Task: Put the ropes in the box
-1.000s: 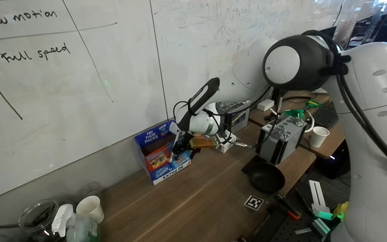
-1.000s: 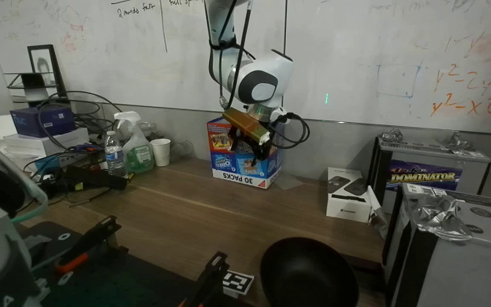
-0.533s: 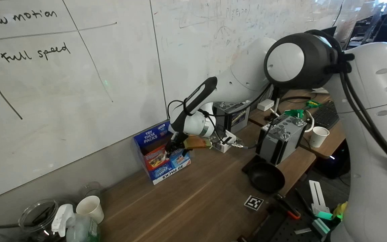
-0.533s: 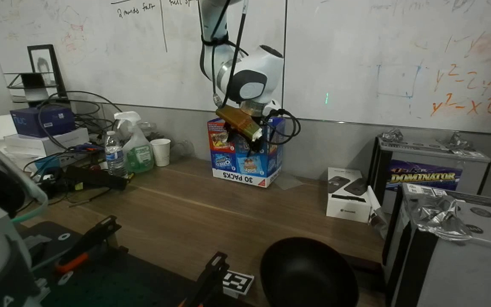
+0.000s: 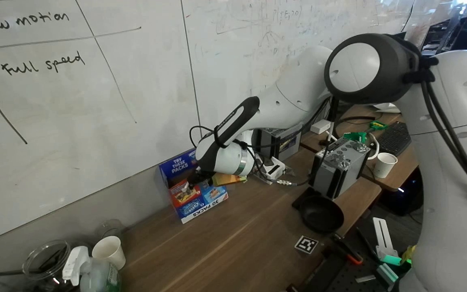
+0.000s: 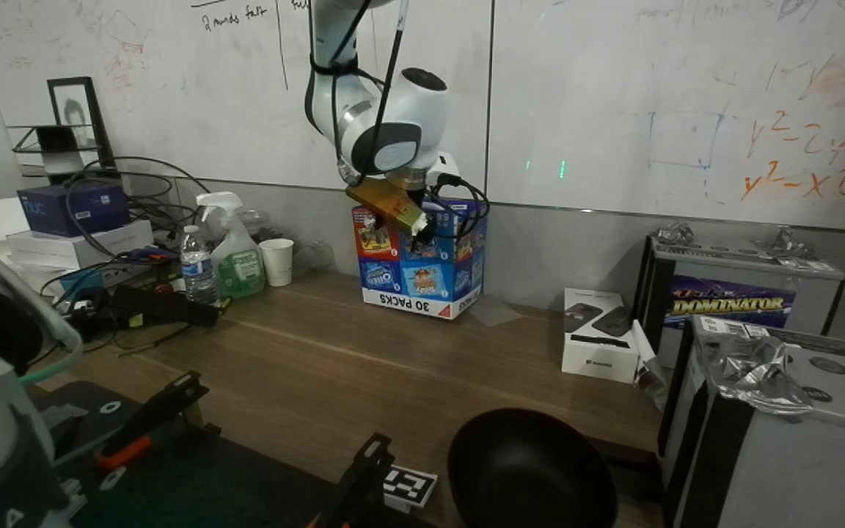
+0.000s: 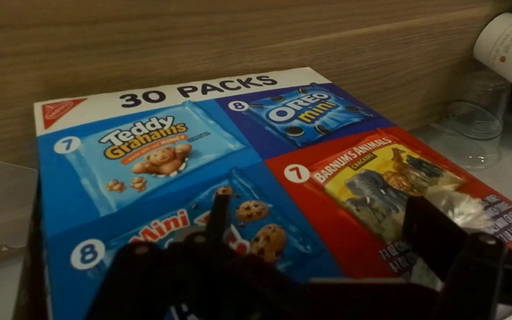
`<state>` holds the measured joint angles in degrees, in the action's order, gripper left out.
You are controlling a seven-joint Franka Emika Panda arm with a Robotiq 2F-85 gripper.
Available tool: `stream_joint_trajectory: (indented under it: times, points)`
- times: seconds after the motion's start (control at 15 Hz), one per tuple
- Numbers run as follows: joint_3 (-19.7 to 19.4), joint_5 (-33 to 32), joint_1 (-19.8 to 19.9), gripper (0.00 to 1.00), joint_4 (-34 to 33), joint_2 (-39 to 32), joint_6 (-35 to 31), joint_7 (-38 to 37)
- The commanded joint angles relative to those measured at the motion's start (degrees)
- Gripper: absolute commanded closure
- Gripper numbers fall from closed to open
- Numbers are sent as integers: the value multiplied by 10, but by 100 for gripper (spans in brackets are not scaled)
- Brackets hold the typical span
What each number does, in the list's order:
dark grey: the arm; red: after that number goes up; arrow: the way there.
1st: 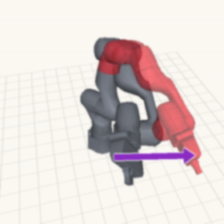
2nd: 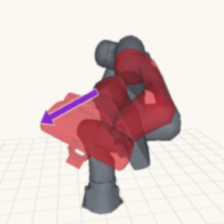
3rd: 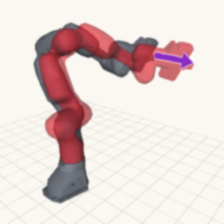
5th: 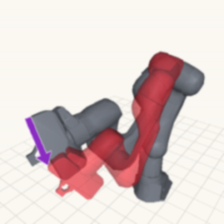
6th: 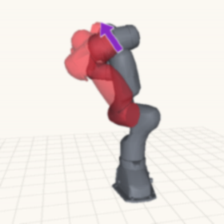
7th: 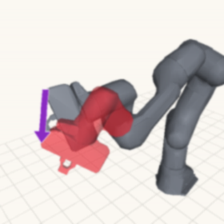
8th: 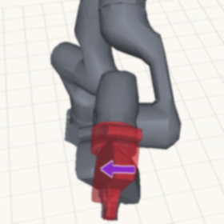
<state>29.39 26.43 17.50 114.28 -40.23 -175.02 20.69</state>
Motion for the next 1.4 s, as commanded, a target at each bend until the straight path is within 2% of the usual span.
stream_joint_trajectory:
  times: [0.0, 0.2, 0.73, 1.27, 1.33]
  points:
    - [43, -47, 33, 0, 41, 21, -56, -14]
    - [59, -97, 46, 0, 62, 26, -91, -39]
    - [44, -214, 28, 0, 98, 56, -147, -128]
    - [49, -257, 18, 0, 94, 68, -141, -172]
    - [44, -257, 8, 0, 90, 70, -144, -175]
